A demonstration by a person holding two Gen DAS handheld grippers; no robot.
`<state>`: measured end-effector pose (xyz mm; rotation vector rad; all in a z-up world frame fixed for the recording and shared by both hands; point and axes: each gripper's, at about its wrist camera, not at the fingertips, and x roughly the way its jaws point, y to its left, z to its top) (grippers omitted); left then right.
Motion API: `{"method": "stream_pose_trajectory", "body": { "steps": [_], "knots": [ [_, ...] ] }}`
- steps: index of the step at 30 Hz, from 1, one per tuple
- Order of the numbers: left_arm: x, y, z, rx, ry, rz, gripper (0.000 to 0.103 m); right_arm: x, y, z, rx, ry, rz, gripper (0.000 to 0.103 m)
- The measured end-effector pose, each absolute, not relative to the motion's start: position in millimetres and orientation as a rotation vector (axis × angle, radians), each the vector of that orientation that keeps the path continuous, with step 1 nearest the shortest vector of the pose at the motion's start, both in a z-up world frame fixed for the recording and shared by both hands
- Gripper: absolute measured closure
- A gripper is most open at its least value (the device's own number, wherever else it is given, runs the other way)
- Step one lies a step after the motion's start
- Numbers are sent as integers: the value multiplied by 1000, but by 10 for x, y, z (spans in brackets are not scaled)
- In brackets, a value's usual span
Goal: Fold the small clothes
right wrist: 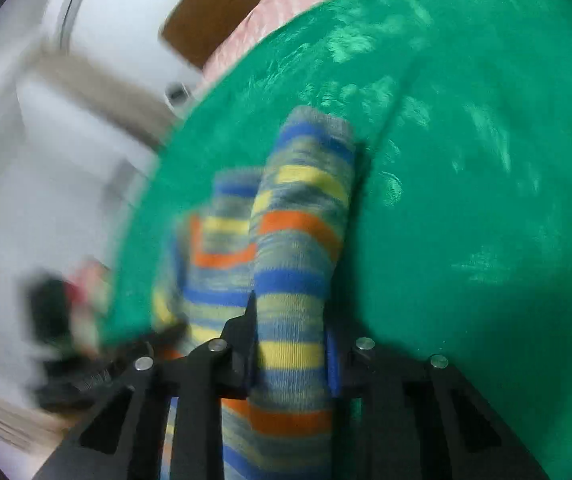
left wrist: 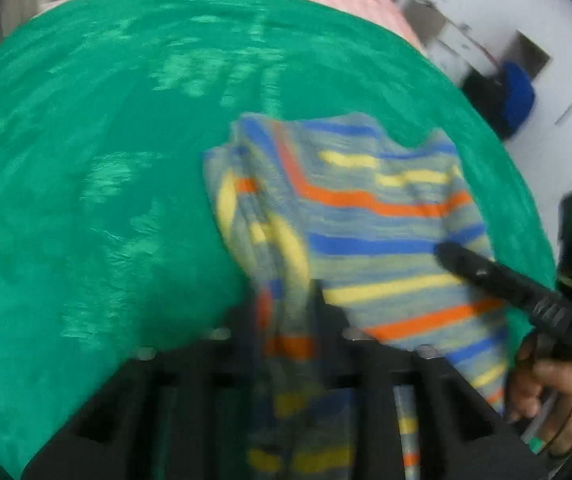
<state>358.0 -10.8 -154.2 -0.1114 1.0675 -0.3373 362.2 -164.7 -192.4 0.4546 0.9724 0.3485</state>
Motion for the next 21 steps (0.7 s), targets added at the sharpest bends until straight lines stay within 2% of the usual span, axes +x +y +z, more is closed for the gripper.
{"method": "stream_pose_trajectory", "body": {
  "steps": [1, 4, 9, 11, 12, 13, 14, 15, 16, 21],
  "knots": [
    [3523, -117, -1522, -95, 1042, -326, 87, 3520, -1413, -1784, 230, 940, 294, 80],
    [3326, -75, -1375, -108, 980, -315, 88, 3174, -988, -1513, -82, 809, 233, 81],
    [3112, 41, -734, -97, 841, -315, 88, 2861, -950, -953, 16, 658, 297, 82],
    [3201, 50, -608, -75, 843, -300, 79, 2908, -984, -809, 61, 641, 305, 81],
    [3266, 32, -611, -59, 862, -278, 58, 2998, -1046, -757, 98, 648, 311, 81],
    [3306, 37, -638, -34, 870, -243, 27, 3105, -1101, -744, 129, 662, 312, 73],
    [3307, 71, -685, 9, 854, -167, 18, 3244, -1173, -770, 156, 695, 297, 48],
    [3260, 104, -729, 29, 828, -111, 15, 3285, -1261, -796, 150, 714, 244, 30],
    [3163, 161, -762, 36, 807, -71, 15, 3265, -1360, -815, 137, 716, 187, 5],
    [2375, 302, -863, 49, 708, -63, 6, 2688, -1647, -908, 5, 721, 102, 4]
  ]
}}
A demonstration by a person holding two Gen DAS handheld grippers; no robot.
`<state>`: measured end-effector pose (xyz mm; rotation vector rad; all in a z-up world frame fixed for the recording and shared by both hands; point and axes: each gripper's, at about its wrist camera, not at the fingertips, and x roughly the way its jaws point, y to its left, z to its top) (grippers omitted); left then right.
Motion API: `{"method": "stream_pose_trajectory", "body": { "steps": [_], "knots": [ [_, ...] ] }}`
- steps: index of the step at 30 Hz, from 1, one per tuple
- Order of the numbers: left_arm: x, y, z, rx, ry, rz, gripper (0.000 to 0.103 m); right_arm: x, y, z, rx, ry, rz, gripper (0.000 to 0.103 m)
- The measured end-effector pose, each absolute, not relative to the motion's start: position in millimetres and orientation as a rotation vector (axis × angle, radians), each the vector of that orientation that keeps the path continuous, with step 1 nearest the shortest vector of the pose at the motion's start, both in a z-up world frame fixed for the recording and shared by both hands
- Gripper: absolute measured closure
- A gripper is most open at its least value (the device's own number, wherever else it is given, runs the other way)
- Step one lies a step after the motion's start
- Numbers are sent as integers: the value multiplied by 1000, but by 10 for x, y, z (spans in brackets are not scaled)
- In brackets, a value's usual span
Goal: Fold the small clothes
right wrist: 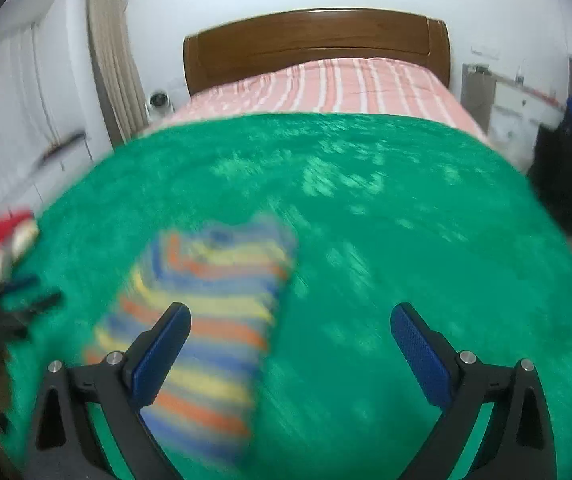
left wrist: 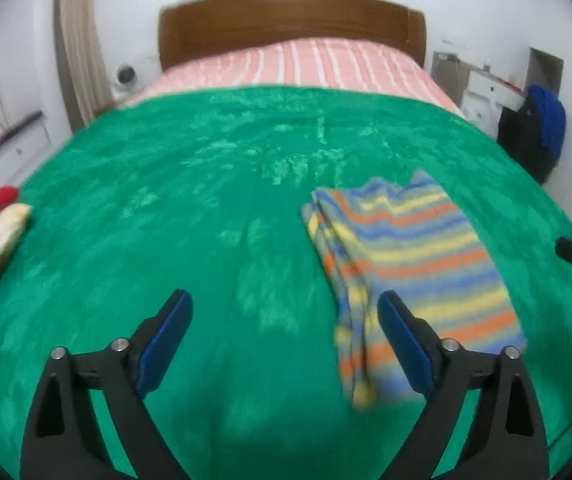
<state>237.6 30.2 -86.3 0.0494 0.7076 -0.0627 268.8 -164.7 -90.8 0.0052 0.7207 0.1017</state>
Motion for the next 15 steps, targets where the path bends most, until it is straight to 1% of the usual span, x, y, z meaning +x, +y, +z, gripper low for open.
{"method": "stream_pose_trajectory", "body": {
  "steps": [1, 2, 6, 11, 15],
  "knots": [
    [2171, 288, -854, 62, 667, -41, 2, 2448, -1677, -962, -47, 715, 86, 4],
    [1918, 262, -852, 71, 626, -25, 0, 2238, -1707, -999, -78, 706, 77, 4],
    [1386, 230, -835, 54, 584, 0, 0, 1432, -1874, -1142, -83, 663, 40, 2],
    [1072, 22, -784, 18, 614, -47, 0, 825, -1973, -1274, -9, 643, -9, 1],
    [818, -78, -626, 12, 601, -75, 0, 711, -1916, -1191, 0, 632, -9, 1]
  ]
}}
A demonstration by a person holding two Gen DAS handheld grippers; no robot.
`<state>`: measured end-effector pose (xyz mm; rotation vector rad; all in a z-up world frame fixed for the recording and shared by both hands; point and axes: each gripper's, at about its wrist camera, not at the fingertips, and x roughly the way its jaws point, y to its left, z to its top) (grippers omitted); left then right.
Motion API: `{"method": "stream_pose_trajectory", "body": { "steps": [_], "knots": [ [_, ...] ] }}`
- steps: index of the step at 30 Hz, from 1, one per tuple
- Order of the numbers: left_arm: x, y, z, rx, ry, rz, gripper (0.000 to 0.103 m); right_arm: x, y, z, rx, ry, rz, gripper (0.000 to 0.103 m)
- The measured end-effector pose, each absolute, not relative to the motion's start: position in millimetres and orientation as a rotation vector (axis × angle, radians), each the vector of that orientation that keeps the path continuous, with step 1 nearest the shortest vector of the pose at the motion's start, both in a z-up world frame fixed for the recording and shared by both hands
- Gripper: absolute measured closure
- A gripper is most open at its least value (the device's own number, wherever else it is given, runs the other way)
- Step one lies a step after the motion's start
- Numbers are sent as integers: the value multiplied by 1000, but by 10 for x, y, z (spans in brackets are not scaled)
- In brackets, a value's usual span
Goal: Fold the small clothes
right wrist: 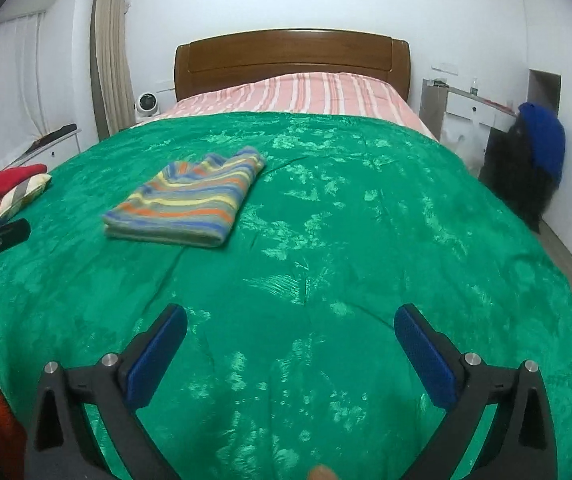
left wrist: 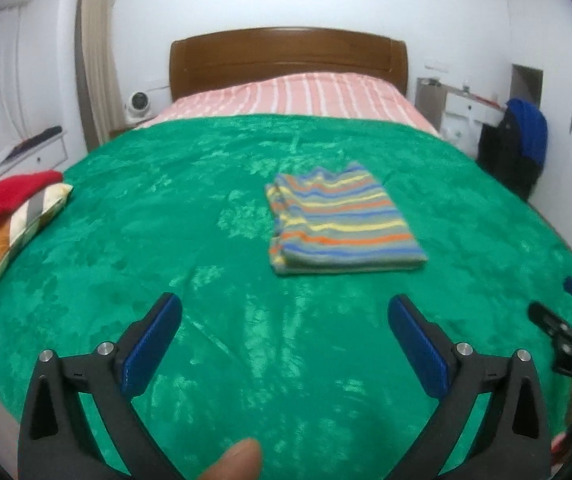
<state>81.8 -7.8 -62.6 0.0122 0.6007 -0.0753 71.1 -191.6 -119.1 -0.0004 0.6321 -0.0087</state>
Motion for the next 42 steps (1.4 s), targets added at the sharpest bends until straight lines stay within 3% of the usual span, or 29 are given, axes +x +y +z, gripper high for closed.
{"method": "stream_pose_trajectory", "body": {
  "steps": [10, 16, 42],
  "knots": [
    [433, -61, -235, 2, 503, 7, 0, 472, -1725, -756, 50, 488, 110, 1],
    [430, -65, -185, 46, 515, 88, 0, 539, -1609, -756, 26, 597, 129, 1],
    [370, -211, -258, 104, 662, 92, 0, 448, -1469, -623, 22, 636, 165, 0]
  ]
}}
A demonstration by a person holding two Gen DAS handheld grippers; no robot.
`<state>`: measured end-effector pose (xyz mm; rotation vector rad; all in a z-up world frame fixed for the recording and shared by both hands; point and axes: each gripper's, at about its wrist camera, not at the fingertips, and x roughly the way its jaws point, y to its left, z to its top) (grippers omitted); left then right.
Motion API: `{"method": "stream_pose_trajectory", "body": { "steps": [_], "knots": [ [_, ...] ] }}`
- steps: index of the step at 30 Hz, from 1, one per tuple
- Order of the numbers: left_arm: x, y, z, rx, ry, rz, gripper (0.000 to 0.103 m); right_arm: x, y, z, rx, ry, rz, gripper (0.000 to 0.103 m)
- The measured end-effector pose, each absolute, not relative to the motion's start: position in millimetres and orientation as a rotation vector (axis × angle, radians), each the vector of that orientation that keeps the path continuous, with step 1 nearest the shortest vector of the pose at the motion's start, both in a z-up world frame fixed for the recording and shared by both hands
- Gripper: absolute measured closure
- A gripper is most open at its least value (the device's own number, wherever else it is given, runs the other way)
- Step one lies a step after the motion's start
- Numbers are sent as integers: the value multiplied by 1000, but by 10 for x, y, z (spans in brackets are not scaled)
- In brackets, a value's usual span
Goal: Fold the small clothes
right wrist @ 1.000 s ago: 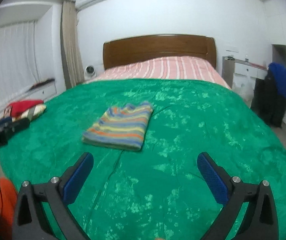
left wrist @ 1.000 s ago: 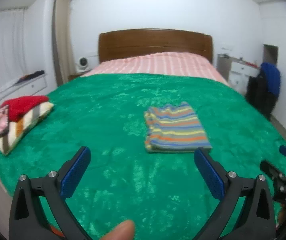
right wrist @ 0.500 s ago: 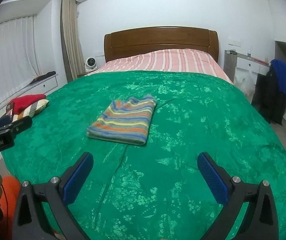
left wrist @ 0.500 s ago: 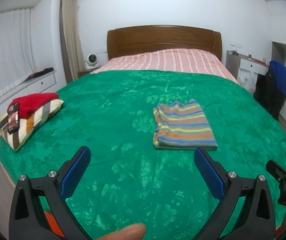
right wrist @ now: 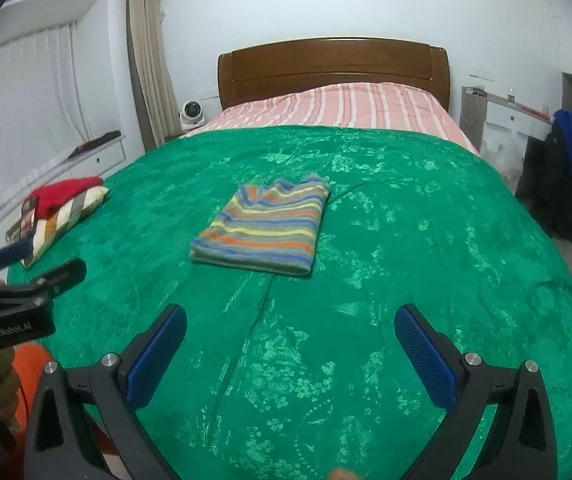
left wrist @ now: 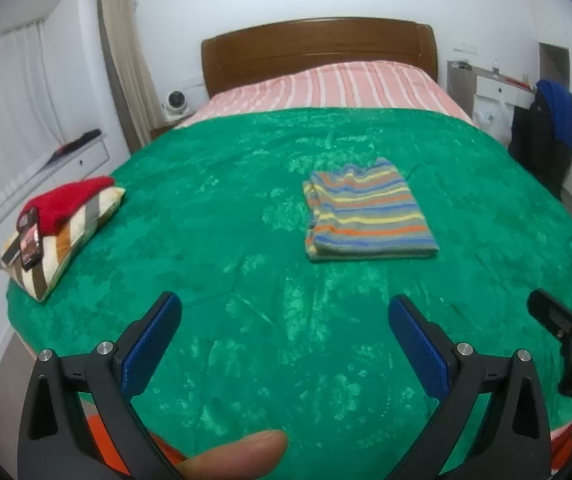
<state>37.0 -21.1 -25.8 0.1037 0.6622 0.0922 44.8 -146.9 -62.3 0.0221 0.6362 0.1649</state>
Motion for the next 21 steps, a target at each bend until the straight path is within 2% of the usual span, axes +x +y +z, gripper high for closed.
{"method": "stream_pose_trajectory", "body": {
  "steps": [21],
  "knots": [
    [424, -206, -344, 68, 723, 66, 0, 478, -1375, -509, -65, 740, -11, 1]
  ]
}}
